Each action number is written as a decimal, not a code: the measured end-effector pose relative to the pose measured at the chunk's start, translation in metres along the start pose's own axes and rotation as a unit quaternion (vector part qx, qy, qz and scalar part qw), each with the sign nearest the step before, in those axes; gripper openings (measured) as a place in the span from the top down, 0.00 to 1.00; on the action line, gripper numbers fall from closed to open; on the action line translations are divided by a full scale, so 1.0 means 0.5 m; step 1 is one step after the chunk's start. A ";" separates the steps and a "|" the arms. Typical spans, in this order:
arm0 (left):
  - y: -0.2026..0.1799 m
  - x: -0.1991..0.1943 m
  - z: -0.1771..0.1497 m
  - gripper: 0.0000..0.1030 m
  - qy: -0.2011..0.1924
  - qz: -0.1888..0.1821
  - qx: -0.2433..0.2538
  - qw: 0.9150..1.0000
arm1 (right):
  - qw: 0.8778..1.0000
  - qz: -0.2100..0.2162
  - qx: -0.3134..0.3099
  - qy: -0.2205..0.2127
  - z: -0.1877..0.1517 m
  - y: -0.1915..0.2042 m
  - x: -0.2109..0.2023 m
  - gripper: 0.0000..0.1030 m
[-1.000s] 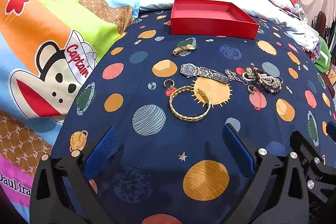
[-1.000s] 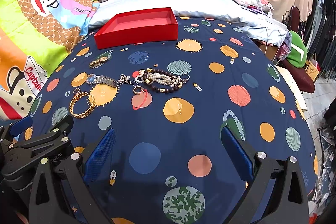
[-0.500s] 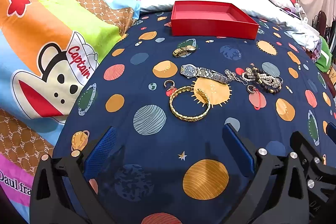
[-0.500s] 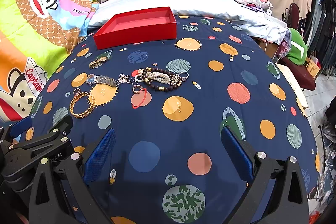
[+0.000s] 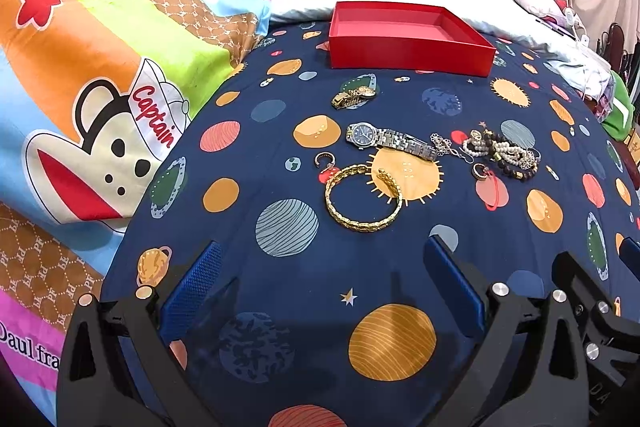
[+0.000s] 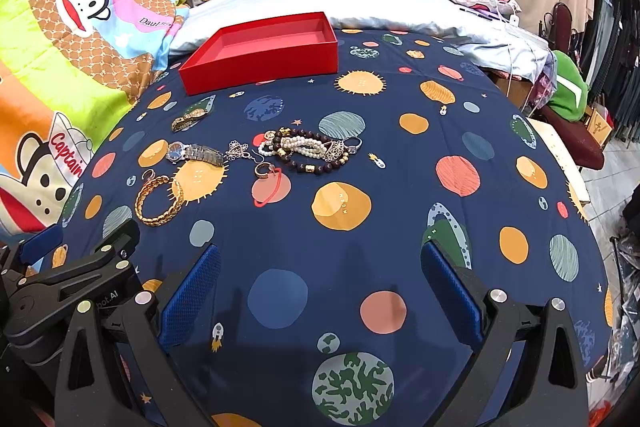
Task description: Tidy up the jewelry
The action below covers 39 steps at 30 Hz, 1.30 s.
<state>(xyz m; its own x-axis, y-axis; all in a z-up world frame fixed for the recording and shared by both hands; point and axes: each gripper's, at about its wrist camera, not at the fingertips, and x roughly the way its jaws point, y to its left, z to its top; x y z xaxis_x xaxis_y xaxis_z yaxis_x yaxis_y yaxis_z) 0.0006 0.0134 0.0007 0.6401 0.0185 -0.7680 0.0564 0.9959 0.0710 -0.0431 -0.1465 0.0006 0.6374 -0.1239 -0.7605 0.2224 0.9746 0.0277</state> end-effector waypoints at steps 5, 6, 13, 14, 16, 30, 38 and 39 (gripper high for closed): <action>-0.001 0.002 -0.001 0.05 0.000 0.004 -0.002 1.000 | 1.000 0.003 0.000 0.001 -0.001 0.005 0.001 0.05; -0.001 0.003 -0.002 0.05 0.001 0.004 -0.003 1.000 | 1.000 0.003 0.000 0.001 -0.001 0.007 0.001 0.05; -0.005 0.002 -0.002 0.05 0.000 0.003 -0.004 1.000 | 1.000 0.004 0.003 0.001 -0.001 0.001 0.002 0.05; -0.005 0.002 -0.002 0.05 0.000 0.002 -0.004 1.000 | 1.000 0.003 0.003 0.001 -0.002 0.004 0.002 0.05; -0.006 0.003 -0.003 0.05 0.001 0.001 -0.004 1.000 | 1.000 0.003 0.002 0.001 -0.001 0.002 0.002 0.05; -0.005 0.022 -0.008 0.05 0.012 -0.009 -0.001 1.000 | 1.000 0.003 0.002 0.001 -0.002 0.001 0.005 0.05; 0.028 0.050 -0.005 0.05 0.020 -0.008 -0.022 1.000 | 1.000 0.000 0.014 0.010 -0.002 -0.004 0.025 0.05; 0.032 0.052 -0.005 0.05 0.020 -0.009 -0.024 0.999 | 1.000 0.000 0.015 0.011 0.000 -0.010 0.029 0.05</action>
<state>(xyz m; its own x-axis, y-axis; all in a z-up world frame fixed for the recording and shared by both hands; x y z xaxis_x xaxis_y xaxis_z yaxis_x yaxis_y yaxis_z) 0.0164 0.0299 -0.0198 0.6079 0.0034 -0.7940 0.0301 0.9992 0.0273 -0.0350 -0.1531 -0.0107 0.6207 -0.1193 -0.7749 0.2449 0.9684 0.0471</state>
